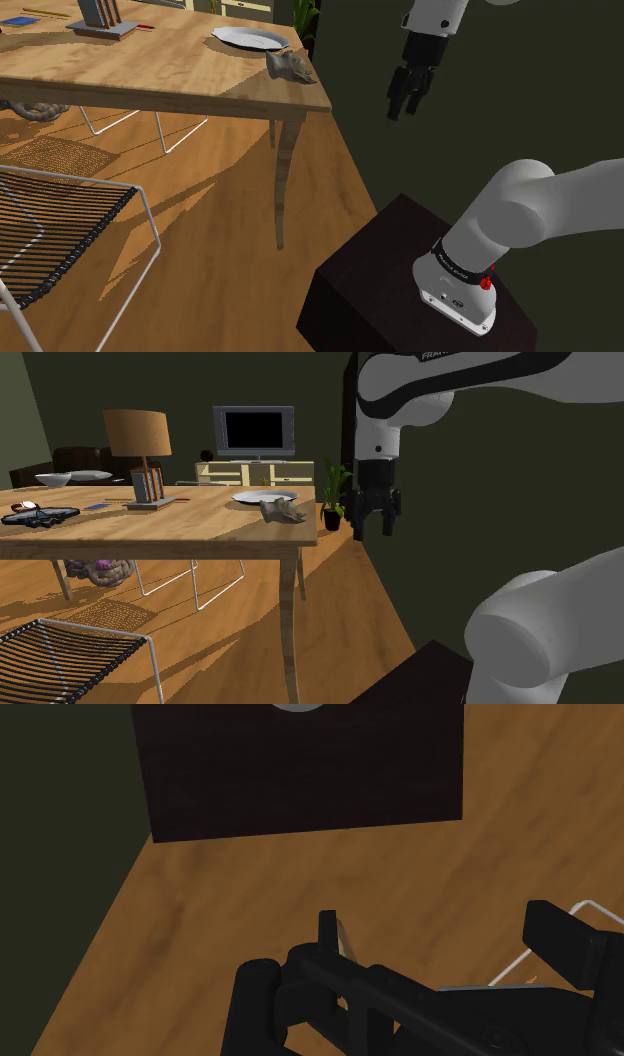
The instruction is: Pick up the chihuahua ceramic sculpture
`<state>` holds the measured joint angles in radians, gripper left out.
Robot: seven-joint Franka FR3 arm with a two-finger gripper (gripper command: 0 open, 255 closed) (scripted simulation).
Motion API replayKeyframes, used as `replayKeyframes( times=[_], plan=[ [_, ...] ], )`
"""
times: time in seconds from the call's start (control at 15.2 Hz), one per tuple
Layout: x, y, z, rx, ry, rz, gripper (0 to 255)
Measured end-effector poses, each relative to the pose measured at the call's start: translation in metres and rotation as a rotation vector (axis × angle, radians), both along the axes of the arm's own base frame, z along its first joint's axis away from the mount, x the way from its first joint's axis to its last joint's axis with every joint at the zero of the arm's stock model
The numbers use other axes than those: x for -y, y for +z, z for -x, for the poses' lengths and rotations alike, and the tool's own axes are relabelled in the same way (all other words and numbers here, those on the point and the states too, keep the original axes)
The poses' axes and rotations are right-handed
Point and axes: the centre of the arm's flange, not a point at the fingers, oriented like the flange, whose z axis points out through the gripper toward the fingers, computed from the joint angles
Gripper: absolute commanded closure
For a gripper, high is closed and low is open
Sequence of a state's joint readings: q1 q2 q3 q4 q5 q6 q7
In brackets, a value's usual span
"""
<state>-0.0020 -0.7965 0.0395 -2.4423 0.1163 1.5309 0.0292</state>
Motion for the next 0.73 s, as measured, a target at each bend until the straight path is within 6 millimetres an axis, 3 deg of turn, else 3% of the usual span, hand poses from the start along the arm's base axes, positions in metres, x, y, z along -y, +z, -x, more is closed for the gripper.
replayKeyframes(
  times=[0.2,0.73],
  plan=[
    [0.001,0.001,-0.013,0.007,0.02,0.008,0],
    [-0.001,0.008,-0.111,0.047,0.15,0.059,0]
  ],
)
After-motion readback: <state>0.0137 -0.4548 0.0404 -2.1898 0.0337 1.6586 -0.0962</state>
